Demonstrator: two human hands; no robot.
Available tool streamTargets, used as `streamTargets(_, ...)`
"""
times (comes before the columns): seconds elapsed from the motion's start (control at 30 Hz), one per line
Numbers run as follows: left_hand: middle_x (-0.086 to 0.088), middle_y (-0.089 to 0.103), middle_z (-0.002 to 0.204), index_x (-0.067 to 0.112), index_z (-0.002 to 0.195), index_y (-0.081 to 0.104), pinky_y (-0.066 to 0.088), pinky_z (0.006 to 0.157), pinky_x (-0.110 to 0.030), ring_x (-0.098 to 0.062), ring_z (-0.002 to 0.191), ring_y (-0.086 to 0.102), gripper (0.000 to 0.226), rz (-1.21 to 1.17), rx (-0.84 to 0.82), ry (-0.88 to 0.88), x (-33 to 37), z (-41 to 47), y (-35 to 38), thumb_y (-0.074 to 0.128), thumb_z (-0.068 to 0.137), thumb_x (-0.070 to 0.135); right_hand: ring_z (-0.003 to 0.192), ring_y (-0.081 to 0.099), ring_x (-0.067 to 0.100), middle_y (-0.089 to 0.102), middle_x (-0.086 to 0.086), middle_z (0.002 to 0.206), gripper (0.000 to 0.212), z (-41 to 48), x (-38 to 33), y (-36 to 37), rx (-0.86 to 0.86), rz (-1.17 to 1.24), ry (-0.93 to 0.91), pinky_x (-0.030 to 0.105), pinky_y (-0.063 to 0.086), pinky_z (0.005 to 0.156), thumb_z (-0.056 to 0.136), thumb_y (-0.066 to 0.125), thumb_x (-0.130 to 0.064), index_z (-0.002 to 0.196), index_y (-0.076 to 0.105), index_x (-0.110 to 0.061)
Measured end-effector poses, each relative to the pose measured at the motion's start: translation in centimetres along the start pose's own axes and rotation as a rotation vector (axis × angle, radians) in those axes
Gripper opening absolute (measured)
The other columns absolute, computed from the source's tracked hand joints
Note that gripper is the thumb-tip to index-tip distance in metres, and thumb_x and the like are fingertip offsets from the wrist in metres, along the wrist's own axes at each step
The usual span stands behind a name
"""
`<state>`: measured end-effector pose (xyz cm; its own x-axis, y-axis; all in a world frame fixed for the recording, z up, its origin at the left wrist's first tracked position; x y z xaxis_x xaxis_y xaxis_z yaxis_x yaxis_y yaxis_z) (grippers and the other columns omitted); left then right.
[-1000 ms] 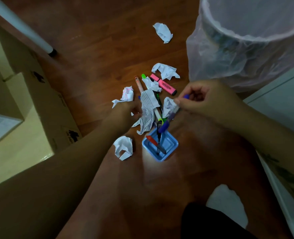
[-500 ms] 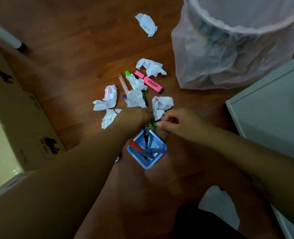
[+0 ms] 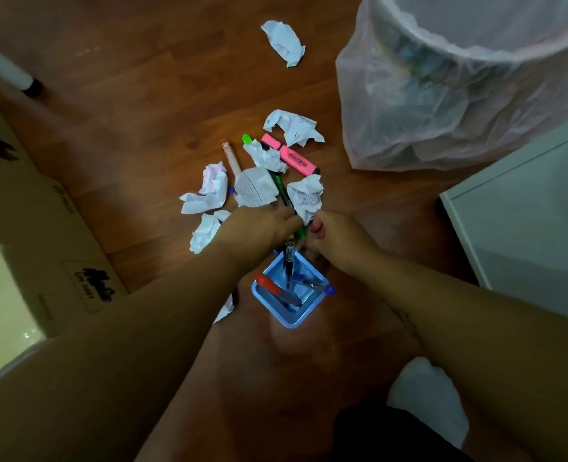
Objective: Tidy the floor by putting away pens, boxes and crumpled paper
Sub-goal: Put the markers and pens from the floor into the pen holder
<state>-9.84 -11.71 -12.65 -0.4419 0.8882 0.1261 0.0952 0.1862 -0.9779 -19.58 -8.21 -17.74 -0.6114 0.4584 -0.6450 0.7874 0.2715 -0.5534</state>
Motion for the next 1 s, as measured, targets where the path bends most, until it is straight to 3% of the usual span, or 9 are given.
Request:
streamTargets(0.13, -0.013, 0.068, 0.091, 0.008, 0.101, 0.069, 0.054, 0.051, -0.04, -0.035, 0.075, 0.066, 0.019, -0.099, 0.232, -0.156, -2.1, -0.8, -4.0, 0.067, 0.083, 0.013, 0.086, 0.063, 0.027, 0.065, 0.012, 0.095, 0.019, 0.7, -0.4, 0.4, 0.046, -0.052, 0.003, 0.035, 0.051, 0.072, 0.089, 0.064, -0.022, 0.101, 0.061, -0.008)
streamTargets(0.2, -0.011, 0.07, 0.091, 0.01, 0.101, 0.069, 0.055, 0.058, -0.039, -0.035, 0.077, 0.067, 0.019, -0.193, 0.334, -0.266, -3.3, -1.9, -6.4, 0.06, 0.087, 0.017, 0.084, 0.06, 0.028, 0.064, 0.016, 0.096, 0.019, 0.8, -0.6, 0.4, 0.068, -0.078, 0.012, 0.03, 0.043, 0.066, 0.088, 0.063, -0.022, 0.098, 0.061, -0.006)
streamTargets(0.33, 0.001, 0.067, 0.089, 0.012, 0.103, 0.067, 0.046, 0.063, -0.027, -0.018, 0.069, 0.058, 0.014, -0.364, 0.425, -0.44, -4.7, -4.4, -10.5, 0.07, 0.089, 0.013, 0.082, 0.056, 0.024, 0.063, 0.014, 0.098, 0.021, 1.0, -0.4, -0.1, 0.122, -0.059, 0.053, 0.027, 0.037, 0.066, 0.089, 0.065, -0.024, 0.099, 0.059, -0.006)
streamTargets(0.43, 0.018, 0.059, 0.081, 0.022, 0.092, 0.059, 0.04, 0.06, -0.005, -0.001, 0.064, 0.056, 0.015, -0.48, 0.459, -0.501, -4.5, -6.2, -13.8, 0.074, 0.087, 0.018, 0.089, 0.056, 0.027, 0.063, 0.02, 0.107, 0.021, 0.6, -0.3, -0.3, 0.16, -0.031, 0.052, 0.023, 0.031, 0.07, 0.093, 0.059, -0.018, 0.105, 0.059, -0.001)
streamTargets(0.5, 0.025, 0.054, 0.081, 0.026, 0.09, 0.058, 0.04, 0.061, -0.001, 0.008, 0.069, 0.056, 0.018, -0.53, 0.446, -0.499, -3.6, -7.1, -15.8, 0.075, 0.085, 0.022, 0.094, 0.058, 0.032, 0.063, 0.022, 0.108, 0.017, 0.0, 0.0, -0.6, 0.183, -0.041, 0.039, 0.022, 0.029, 0.072, 0.095, 0.055, -0.016, 0.103, 0.059, -0.002)
streamTargets(0.57, 0.024, 0.056, 0.081, 0.026, 0.09, 0.059, 0.042, 0.06, -0.003, 0.008, 0.07, 0.056, 0.018, -0.571, 0.413, -0.523, -2.7, -8.3, -16.8, 0.076, 0.084, 0.023, 0.084, 0.055, 0.03, 0.064, 0.021, 0.1, 0.005, -0.7, 0.4, -1.0, 0.18, -0.023, 0.04, 0.025, 0.031, 0.07, 0.093, 0.057, -0.014, 0.09, 0.054, -0.011)
streamTargets(0.73, 0.019, 0.065, 0.076, 0.035, 0.085, 0.061, 0.047, 0.059, -0.01, 0.001, 0.069, 0.061, 0.022, -0.716, 0.335, -0.55, 0.4, -10.5, -15.4, 0.078, 0.08, 0.022, 0.076, 0.052, 0.025, 0.057, 0.011, 0.08, 0.016, -1.9, 2.7, -2.5, 0.174, -0.032, 0.075, 0.029, 0.035, 0.065, 0.086, 0.065, -0.01, 0.081, 0.05, -0.013)
streamTargets(0.83, 0.018, 0.065, 0.076, 0.032, 0.087, 0.064, 0.05, 0.06, -0.015, -0.002, 0.072, 0.062, 0.013, -0.731, 0.258, -0.566, 1.9, -10.8, -12.7, 0.074, 0.08, 0.029, 0.077, 0.053, 0.025, 0.057, 0.009, 0.082, 0.014, -2.3, 3.9, -3.2, 0.243, -0.002, 0.064, 0.029, 0.037, 0.067, 0.084, 0.067, -0.006, 0.082, 0.054, -0.012)
streamTargets(1.0, 0.018, 0.064, 0.083, 0.033, 0.089, 0.063, 0.05, 0.063, -0.023, -0.005, 0.075, 0.061, 0.018, -0.67, 0.137, -0.559, 2.7, -10.3, -8.6, 0.077, 0.083, 0.026, 0.081, 0.055, 0.024, 0.06, 0.012, 0.093, 0.007, -3.1, 5.3, -3.9, 0.282, 0.006, 0.109, 0.032, 0.043, 0.067, 0.088, 0.062, -0.006, 0.084, 0.058, -0.011)
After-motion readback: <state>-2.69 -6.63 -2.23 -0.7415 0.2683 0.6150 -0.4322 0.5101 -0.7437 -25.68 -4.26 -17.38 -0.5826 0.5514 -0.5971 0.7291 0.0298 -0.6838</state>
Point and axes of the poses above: each hand's wrist, its own z-axis towards the middle knuckle, its own y-axis out of the palm, x = y × z, the point moved 8 cm from there along z, towards the middle knuckle
